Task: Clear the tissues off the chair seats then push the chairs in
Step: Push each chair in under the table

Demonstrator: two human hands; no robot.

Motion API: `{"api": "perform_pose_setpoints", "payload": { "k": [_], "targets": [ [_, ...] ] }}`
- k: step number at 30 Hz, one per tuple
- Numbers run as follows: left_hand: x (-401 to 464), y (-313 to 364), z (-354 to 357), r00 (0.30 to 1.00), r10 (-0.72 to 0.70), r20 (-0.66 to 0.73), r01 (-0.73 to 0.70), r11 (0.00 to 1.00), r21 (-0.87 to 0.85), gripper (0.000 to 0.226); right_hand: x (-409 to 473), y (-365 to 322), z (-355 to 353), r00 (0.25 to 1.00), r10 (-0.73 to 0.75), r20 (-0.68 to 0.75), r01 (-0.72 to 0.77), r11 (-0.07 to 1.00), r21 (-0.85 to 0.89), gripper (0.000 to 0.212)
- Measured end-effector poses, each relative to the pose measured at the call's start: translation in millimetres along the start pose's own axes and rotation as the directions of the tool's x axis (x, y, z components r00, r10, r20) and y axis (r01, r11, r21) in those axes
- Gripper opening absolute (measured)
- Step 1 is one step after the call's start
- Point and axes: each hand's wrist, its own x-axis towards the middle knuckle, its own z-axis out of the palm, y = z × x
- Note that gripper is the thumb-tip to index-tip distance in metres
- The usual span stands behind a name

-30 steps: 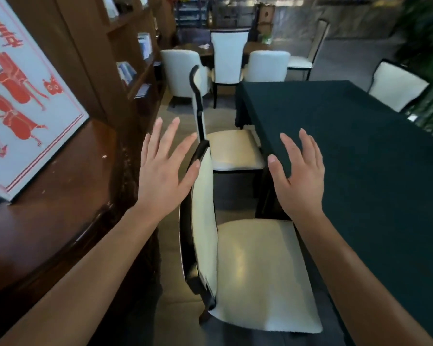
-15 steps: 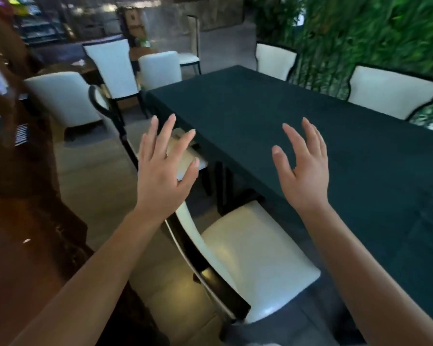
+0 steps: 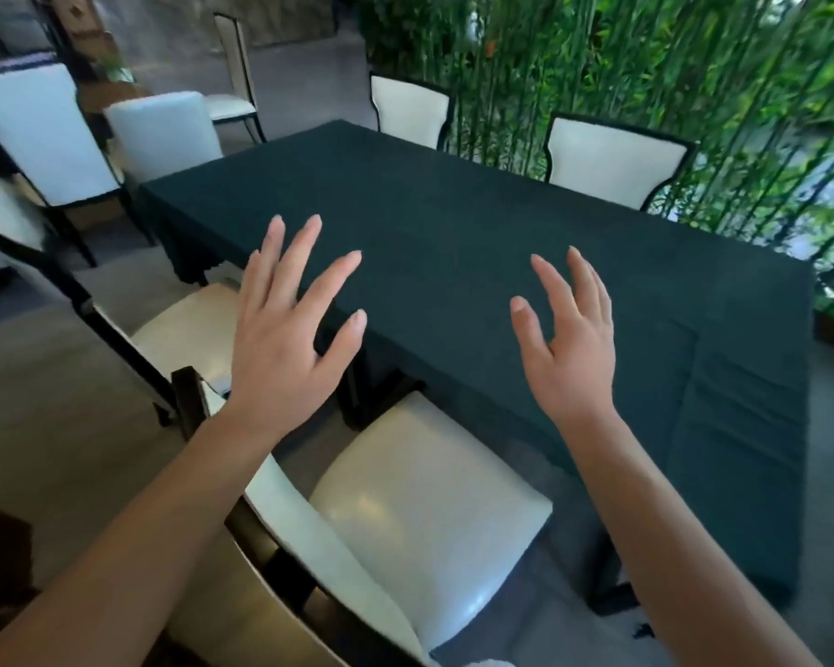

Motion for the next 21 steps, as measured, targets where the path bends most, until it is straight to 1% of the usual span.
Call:
{"api": "perform_pose_setpoints", "payload": {
  "k": [3,6,8,11,15,18,21],
  "targets": [
    [0,-12,18,0.995,0.041,0.096,-0.036,0.998,-0.048,0.047,-10,13,1,0.997,0.079,-0.020,-0.080,0.995,-0.057,0.053],
    [-8,-26,28,0.975,0.076,0.208,-0.049,0.990,-0.133,0.049,-27,19,4,0.990,0.138,-0.040,-0.142,0.982,-0.126,0.052],
    [-11,-39,31,0.953,0.165,0.253,-0.118,0.975,-0.191,0.049,-36,19,6,0.977,0.198,-0.081,-0.209,0.964,-0.167,0.053],
    [-10,-60,38,0.917,0.274,0.291,-0.198,0.943,-0.266,0.049,-50,11,7,0.942,0.291,-0.167,-0.323,0.921,-0.216,0.055],
    [-9,-86,49,0.872,0.364,0.328,-0.241,0.902,-0.359,0.050,-75,-13,15,0.907,0.333,-0.257,-0.398,0.879,-0.264,0.055],
    [-12,-95,52,0.843,0.400,0.360,-0.242,0.879,-0.410,0.050,-92,-28,21,0.889,0.376,-0.260,-0.444,0.847,-0.292,0.057],
    [-22,-99,51,0.812,0.456,0.365,-0.268,0.846,-0.461,0.050,-111,-43,26,0.871,0.434,-0.228,-0.487,0.820,-0.300,0.060]
  ]
}}
